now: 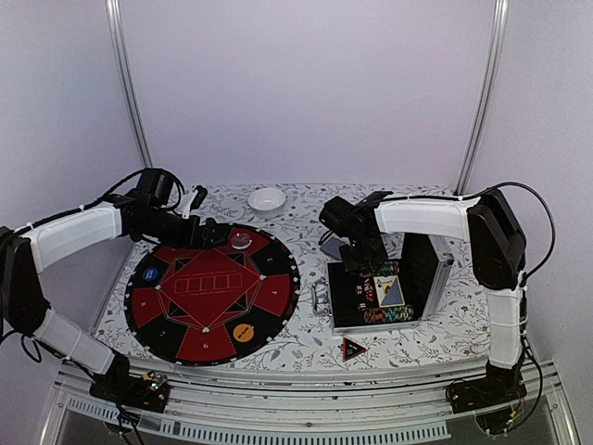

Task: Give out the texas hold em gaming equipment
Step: Pick up the pile of poker chips from the chip case.

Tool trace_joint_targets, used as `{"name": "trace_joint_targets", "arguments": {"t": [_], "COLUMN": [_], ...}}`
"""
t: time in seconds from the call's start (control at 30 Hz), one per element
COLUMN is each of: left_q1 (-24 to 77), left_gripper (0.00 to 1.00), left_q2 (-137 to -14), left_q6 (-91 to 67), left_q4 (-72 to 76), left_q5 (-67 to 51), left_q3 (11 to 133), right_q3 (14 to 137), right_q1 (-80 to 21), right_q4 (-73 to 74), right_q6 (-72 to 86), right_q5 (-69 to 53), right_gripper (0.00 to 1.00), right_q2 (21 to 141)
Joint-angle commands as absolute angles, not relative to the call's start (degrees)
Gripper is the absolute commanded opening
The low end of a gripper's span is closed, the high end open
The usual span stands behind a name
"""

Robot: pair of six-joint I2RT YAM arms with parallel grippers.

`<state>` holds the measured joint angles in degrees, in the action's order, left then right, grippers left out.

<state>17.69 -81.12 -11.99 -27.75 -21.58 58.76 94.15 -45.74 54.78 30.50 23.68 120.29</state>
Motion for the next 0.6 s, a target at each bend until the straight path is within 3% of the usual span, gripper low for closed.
{"name": "trace_joint_targets", "arguments": {"t": [0.0,0.57], "left_q1": [16.68,15.66], "left_gripper": [0.98,0.98], "left_q2": [-82.26,-83.10], "left_q6": [-11.16,-11.25], "left_q4": [-27.25,-27.25], "left_q5": [-21.62,-23.21], "left_q3": [58.35,58.27], "right_q3": [96.28,93.80], "right_q1": [-45.86,-46.11], "right_q4": [52.64,54.38], "right_q6": [28.84,30.49], "right_q5": [23.98,24.76], "right_gripper": [0.38,0.36], "right_q2": [120.61,122.96]}}
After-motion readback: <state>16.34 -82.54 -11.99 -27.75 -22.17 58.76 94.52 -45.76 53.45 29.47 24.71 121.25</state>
